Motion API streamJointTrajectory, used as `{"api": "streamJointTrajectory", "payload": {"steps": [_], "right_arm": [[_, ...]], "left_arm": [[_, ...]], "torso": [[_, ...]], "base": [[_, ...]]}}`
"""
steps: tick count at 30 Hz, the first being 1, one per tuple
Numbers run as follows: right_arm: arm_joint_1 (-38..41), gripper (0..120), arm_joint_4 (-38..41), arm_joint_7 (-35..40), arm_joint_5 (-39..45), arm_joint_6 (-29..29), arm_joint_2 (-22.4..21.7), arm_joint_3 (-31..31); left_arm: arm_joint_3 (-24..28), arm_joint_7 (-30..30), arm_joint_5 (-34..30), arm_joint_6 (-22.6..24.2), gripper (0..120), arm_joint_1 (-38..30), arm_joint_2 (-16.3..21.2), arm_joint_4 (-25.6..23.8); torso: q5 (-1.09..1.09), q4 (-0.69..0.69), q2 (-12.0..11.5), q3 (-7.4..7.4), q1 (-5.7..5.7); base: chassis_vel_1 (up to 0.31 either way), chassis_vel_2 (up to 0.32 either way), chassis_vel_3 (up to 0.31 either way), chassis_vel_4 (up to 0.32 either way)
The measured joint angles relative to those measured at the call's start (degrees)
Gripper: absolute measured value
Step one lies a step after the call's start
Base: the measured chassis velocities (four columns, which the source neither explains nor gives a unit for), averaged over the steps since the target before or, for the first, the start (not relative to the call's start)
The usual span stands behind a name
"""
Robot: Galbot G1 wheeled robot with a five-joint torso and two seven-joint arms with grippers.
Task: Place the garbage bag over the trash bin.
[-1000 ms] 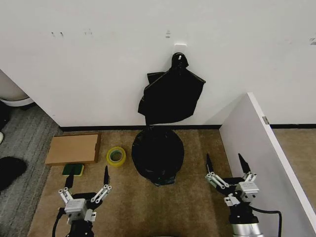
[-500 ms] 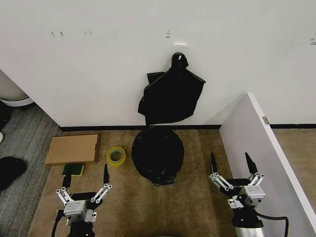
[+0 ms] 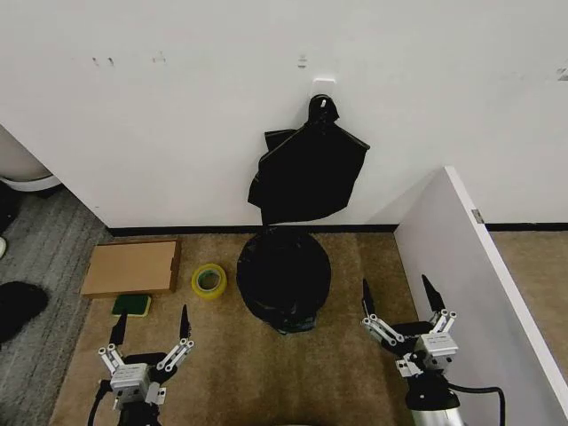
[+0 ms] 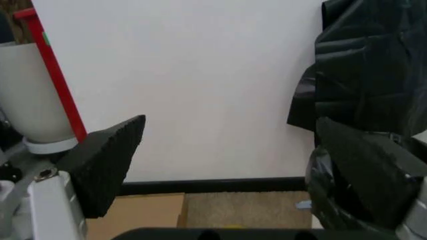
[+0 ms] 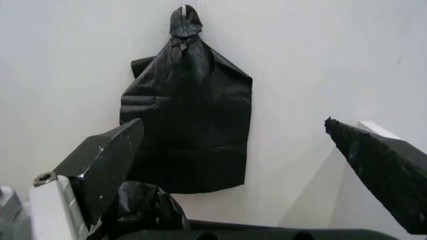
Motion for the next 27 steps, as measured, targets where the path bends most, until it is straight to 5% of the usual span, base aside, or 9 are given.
{"api": "streamJointTrajectory", "payload": {"steps": [27], "right_arm": [[0.04,100,-0.02,0.01,0.16,0.11,-0.09,0.08]], "left_arm": [[2.84,-0.23,-1.33,2.23,100,-4.4,1.54,2.29]], "torso": [[0.0,0.0,-0.01,0.0,0.0]], "base": [[0.0,0.0,0.0,0.0]]}}
